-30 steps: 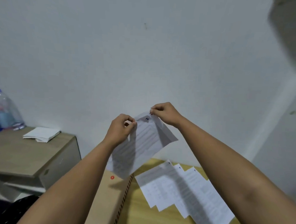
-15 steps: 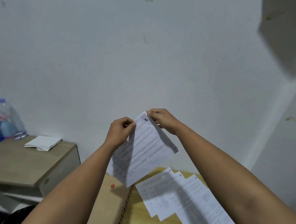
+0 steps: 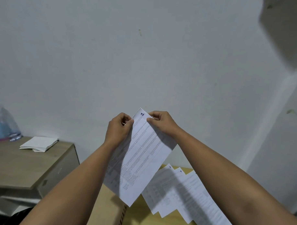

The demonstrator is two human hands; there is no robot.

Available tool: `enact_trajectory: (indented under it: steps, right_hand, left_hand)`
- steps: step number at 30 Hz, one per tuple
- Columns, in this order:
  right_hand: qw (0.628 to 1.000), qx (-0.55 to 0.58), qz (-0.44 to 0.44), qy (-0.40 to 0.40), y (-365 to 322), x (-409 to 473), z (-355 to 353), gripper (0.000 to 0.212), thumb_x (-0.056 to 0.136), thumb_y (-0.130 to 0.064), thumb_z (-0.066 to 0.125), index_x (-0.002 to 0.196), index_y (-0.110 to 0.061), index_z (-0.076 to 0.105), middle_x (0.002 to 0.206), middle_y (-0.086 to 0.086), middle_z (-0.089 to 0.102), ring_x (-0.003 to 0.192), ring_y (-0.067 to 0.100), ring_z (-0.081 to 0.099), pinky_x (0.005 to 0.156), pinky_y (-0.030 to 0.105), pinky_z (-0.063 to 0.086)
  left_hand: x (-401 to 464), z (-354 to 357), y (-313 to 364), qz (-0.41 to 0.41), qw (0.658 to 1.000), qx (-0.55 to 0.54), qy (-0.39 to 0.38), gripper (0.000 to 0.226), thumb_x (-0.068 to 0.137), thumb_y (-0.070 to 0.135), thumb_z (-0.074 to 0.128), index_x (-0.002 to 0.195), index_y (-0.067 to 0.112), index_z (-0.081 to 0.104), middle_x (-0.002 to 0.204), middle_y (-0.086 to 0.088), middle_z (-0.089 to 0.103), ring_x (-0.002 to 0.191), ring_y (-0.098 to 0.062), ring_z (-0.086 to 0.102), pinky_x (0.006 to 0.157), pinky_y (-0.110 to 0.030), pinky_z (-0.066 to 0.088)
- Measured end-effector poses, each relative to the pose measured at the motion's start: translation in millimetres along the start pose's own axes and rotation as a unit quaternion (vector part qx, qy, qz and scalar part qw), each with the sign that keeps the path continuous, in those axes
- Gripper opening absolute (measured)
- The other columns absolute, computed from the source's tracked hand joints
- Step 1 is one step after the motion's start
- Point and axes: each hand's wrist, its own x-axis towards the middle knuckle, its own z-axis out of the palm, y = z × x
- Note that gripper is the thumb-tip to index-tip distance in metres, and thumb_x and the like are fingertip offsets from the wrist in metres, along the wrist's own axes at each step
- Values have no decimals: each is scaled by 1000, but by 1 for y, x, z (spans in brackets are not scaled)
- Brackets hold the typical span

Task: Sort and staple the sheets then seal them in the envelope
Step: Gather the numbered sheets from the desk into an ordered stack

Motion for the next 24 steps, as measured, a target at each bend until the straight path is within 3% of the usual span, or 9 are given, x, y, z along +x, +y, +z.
enact_trajectory:
  steps: [8,12,15,19,21,24]
  right_hand:
    - [1000,-24,-10,0,11,0,1,24,99,-12,61,120,-17,73,109,-8,78,102,8,74,92,30,58]
    - [1000,-3,6,7,14,-2,2,29,98,-10,62,123,-24,71,108,-3,78,96,9,75,83,25,60]
    - [999,12,35,23,22,-3,4,33,96,-11,65,126,-24,68,102,6,79,87,13,77,73,24,59]
    - [996,41,71,42,33,-5,5,34,97,-10,67,129,-19,68,110,11,75,84,11,78,65,18,57]
    - [994,49,84,45,41,-5,6,34,96,-10,67,129,-18,69,111,12,74,85,13,78,67,19,58]
    - [991,68,105,46,62,-2,8,34,94,-11,69,127,-20,71,113,14,74,92,21,78,80,33,62]
  left_hand:
    - [3,7,0,-9,1000,-4,16,11,91,31,73,89,26,64,76,5,67,66,-11,58,67,-34,50]
    - [2,9,-4,-17,1000,-13,-1,17,94,30,71,111,28,68,77,6,69,75,-11,65,72,-31,53]
    - [1,10,-13,-27,999,-9,-45,22,98,27,65,117,31,76,86,8,74,81,-9,68,74,-27,51]
    - [-1,13,-27,-33,994,-14,-104,31,100,23,63,126,33,76,95,9,77,91,-13,72,82,-29,57]
    - [0,16,-32,-27,992,-12,-121,33,100,22,63,127,35,74,97,9,77,93,-12,73,85,-28,58]
    - [4,22,-42,-41,988,-13,-148,38,100,19,62,134,35,70,100,3,77,96,-10,72,86,-24,55]
